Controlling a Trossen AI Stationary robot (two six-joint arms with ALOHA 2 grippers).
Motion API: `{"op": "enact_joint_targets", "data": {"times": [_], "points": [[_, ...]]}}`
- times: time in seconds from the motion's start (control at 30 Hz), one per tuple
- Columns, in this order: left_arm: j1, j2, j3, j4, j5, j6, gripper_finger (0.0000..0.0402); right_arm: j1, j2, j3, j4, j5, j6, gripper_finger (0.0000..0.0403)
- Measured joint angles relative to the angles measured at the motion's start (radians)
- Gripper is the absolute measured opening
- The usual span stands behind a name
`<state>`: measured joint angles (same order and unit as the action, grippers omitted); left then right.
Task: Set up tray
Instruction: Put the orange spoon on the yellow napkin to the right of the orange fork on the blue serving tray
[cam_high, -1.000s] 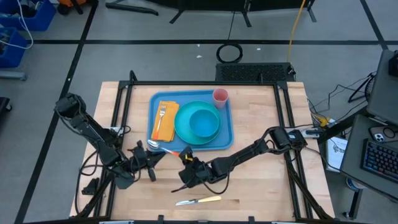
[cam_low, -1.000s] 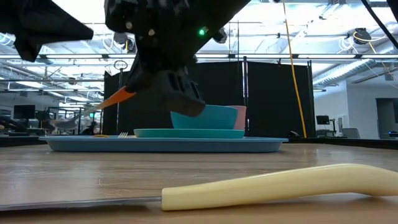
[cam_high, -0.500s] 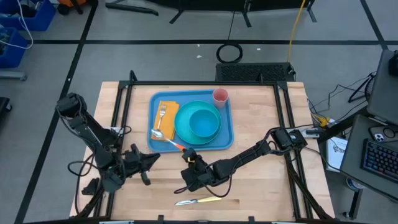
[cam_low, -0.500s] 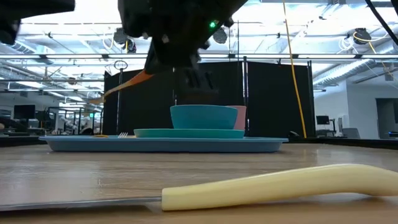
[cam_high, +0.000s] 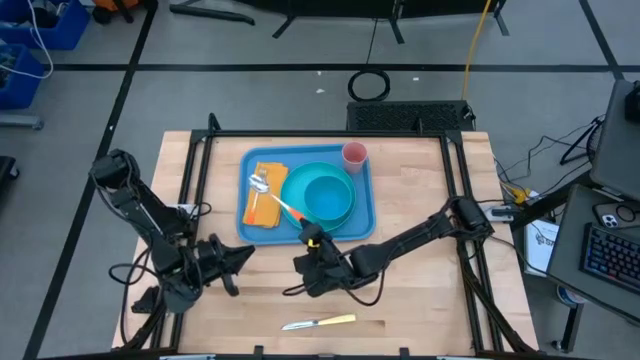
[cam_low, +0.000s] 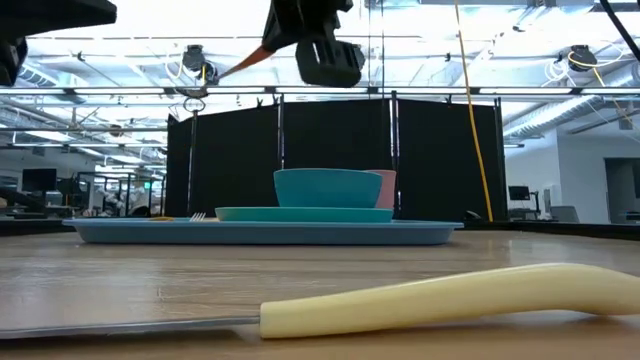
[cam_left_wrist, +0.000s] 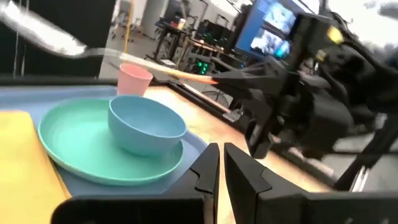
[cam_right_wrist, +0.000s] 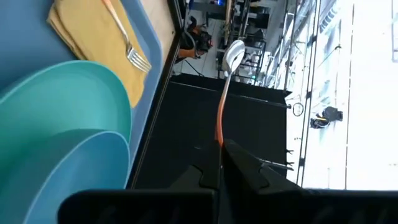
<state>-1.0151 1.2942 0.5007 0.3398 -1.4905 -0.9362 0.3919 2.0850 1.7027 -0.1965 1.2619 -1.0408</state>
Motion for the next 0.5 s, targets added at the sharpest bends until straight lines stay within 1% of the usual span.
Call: {"op": "enact_joint_targets", "data": {"times": [0.03, 0.2, 0.27, 0.33, 0.4, 0.5], "points": [[0.009, 0.0, 0.0, -0.003, 0.006, -0.032, 0.0026, 0.0, -0.002, 0.0, 0.003, 0.001, -0.008, 0.0], [0.064, 0.0, 0.0, -0.045, 0.037, -0.092, 0.0027, 0.008, -0.003, 0.0, 0.005, 0.014, -0.076, 0.0], [0.094, 0.0, 0.0, -0.065, 0.045, -0.167, 0.0027, 0.009, -0.003, -0.006, 0.017, 0.02, -0.111, 0.0], [0.123, -0.005, 0.0, -0.09, 0.078, -0.239, 0.0027, 0.009, -0.003, -0.009, 0.016, 0.024, -0.127, 0.0], [0.153, -0.012, 0.0, -0.136, 0.126, -0.279, 0.0027, 0.009, -0.003, -0.01, 0.018, 0.024, -0.128, 0.0], [0.192, -0.012, 0.0, -0.246, 0.193, -0.364, 0.0031, 0.009, -0.003, -0.01, 0.022, 0.025, -0.135, 0.0]]}}
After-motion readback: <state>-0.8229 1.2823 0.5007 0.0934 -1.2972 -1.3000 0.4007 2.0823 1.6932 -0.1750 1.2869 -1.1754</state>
